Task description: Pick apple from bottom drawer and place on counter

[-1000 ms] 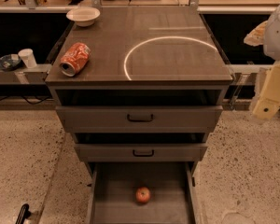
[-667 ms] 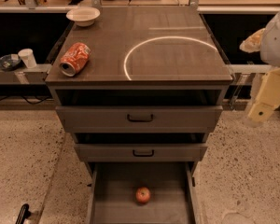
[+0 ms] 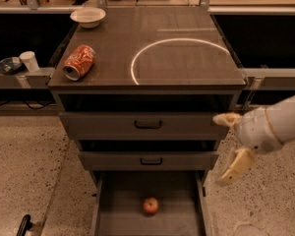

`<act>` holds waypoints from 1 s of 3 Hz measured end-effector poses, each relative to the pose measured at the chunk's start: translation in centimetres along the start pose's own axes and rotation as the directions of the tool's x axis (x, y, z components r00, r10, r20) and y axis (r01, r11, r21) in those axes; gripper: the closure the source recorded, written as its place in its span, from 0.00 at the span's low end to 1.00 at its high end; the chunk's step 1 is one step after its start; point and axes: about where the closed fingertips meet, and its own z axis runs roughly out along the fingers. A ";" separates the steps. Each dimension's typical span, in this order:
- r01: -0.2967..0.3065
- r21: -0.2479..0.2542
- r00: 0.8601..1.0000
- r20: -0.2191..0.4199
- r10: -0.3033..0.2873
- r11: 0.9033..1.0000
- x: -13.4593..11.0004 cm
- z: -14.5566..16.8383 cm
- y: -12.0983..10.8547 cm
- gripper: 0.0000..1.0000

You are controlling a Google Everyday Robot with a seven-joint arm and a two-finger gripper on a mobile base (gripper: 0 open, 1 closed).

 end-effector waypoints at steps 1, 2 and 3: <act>-0.008 0.024 0.986 0.168 0.004 1.000 0.2 2.7 -0.5 0.00; -0.008 0.024 0.986 0.168 0.004 1.000 0.2 2.7 -0.5 0.00; 0.017 0.078 0.987 0.158 -0.029 0.997 1.1 4.2 -0.9 0.00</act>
Offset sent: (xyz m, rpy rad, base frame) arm 0.0049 0.0143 -0.0236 0.1475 -0.0387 -0.0164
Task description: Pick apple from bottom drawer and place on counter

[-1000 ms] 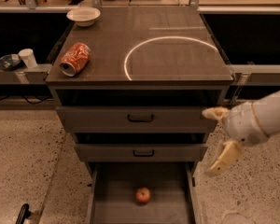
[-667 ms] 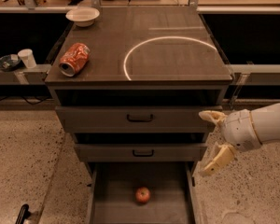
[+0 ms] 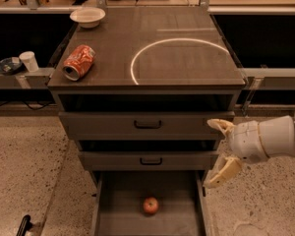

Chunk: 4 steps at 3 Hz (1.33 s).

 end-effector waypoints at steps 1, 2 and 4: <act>0.071 0.034 0.997 -0.036 -0.070 0.997 5.1 4.3 2.2 0.00; 0.138 0.134 0.990 -0.047 -0.133 0.981 9.5 7.0 2.8 0.00; 0.161 0.158 0.987 -0.053 -0.154 0.974 9.8 8.4 1.1 0.00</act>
Offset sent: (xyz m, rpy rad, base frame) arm 0.0272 -0.0489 -0.1615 -0.1799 -0.4789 -0.2563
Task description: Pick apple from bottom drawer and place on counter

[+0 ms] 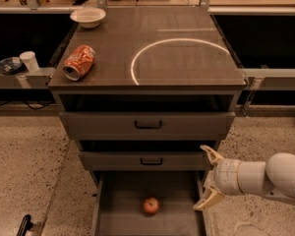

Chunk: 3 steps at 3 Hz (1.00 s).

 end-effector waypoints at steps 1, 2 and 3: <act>0.051 -0.053 0.999 0.011 -0.050 0.997 0.8 5.0 2.1 0.00; 0.111 -0.063 0.994 0.006 -0.111 0.992 4.8 11.9 5.6 0.00; 0.079 -0.022 0.997 0.020 -0.078 0.997 9.9 16.0 6.9 0.00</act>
Offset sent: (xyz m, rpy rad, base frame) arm 0.0060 0.0859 -0.2668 -0.0692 -0.1053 0.0871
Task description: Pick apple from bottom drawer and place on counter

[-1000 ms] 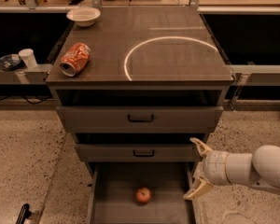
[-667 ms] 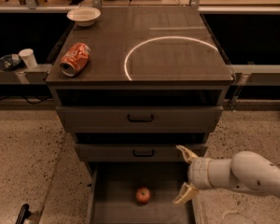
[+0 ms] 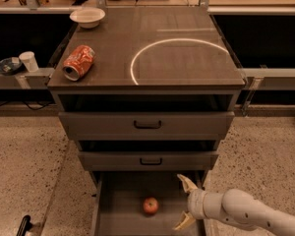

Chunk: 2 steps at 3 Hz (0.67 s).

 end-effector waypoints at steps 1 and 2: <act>-0.049 -0.019 0.998 0.034 0.049 0.999 1.3 2.5 2.1 0.00; -0.049 -0.020 0.998 0.034 0.049 0.999 1.3 2.5 2.1 0.00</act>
Offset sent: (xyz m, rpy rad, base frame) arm -0.0066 0.0102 -0.0312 0.0391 0.0372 -0.0100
